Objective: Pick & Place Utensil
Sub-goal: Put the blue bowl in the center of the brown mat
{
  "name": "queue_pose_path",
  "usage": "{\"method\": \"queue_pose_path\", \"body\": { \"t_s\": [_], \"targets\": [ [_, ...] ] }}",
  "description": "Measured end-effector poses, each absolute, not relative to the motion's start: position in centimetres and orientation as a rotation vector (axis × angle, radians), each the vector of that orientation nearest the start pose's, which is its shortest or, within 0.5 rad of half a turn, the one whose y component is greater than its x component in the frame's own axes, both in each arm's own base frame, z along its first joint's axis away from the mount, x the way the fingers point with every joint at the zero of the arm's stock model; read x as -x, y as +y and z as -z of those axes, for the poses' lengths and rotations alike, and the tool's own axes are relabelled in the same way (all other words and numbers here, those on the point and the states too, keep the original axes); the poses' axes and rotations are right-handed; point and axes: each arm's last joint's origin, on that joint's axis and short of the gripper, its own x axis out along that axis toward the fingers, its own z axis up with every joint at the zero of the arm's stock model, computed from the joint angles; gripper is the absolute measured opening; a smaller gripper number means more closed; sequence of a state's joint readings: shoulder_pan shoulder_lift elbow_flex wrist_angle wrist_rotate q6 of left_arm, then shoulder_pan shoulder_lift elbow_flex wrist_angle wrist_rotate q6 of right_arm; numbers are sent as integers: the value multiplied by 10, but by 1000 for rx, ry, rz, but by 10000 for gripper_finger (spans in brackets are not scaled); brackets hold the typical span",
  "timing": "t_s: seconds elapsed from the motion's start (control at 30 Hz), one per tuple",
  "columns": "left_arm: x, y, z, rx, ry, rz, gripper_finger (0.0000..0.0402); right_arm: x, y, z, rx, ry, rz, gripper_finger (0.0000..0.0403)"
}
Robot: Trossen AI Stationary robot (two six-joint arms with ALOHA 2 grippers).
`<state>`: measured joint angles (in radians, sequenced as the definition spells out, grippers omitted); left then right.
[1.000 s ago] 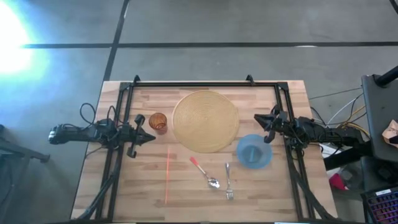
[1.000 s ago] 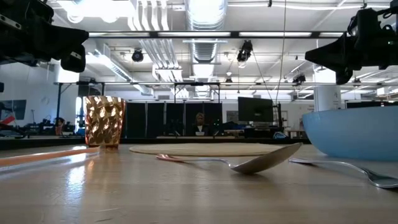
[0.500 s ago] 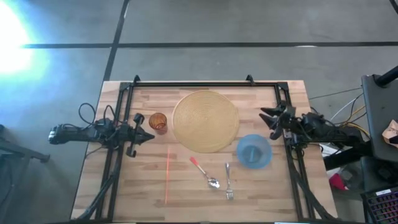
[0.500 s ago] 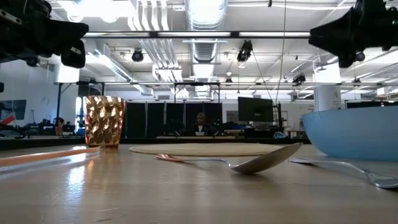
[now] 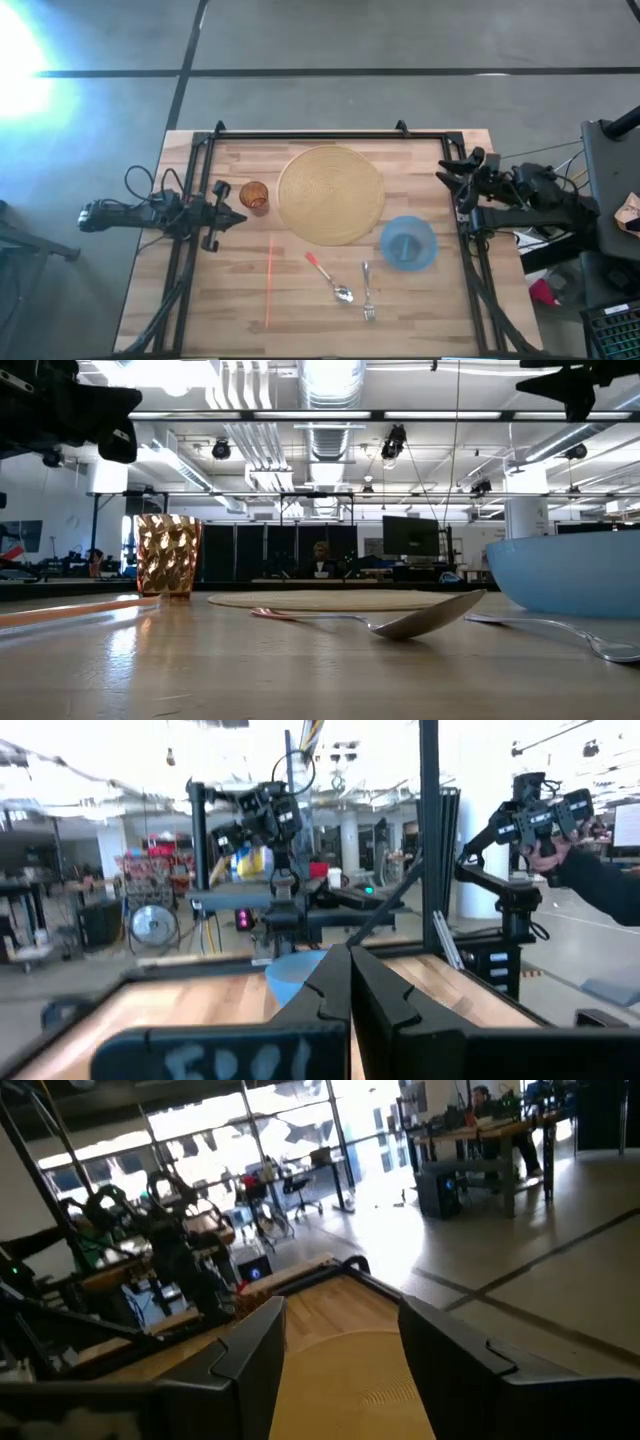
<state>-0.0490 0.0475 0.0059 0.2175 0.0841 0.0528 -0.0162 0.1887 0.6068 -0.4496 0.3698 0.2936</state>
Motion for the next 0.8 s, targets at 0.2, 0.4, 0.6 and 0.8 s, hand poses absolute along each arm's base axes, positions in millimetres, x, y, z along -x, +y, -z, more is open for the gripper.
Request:
{"method": "queue_pose_path", "body": {
  "t_s": [0.2, 0.4, 0.6, 0.8],
  "targets": [
    [-97, -7, -190, -81, -260, 123, 3, -65, -12, -328, -317, 223, 438, 192],
    [-96, -7, -193, -81, -286, 121, 3, -79, -12, -336, -368, 521, 538, 192],
    [-96, -7, -193, -64, -285, 123, 3, -94, -11, -328, -434, 794, 581, 194],
    [-97, -7, -189, 15, -238, 134, 3, -111, -7, -317, -490, 952, 489, 194]
  ]
}}
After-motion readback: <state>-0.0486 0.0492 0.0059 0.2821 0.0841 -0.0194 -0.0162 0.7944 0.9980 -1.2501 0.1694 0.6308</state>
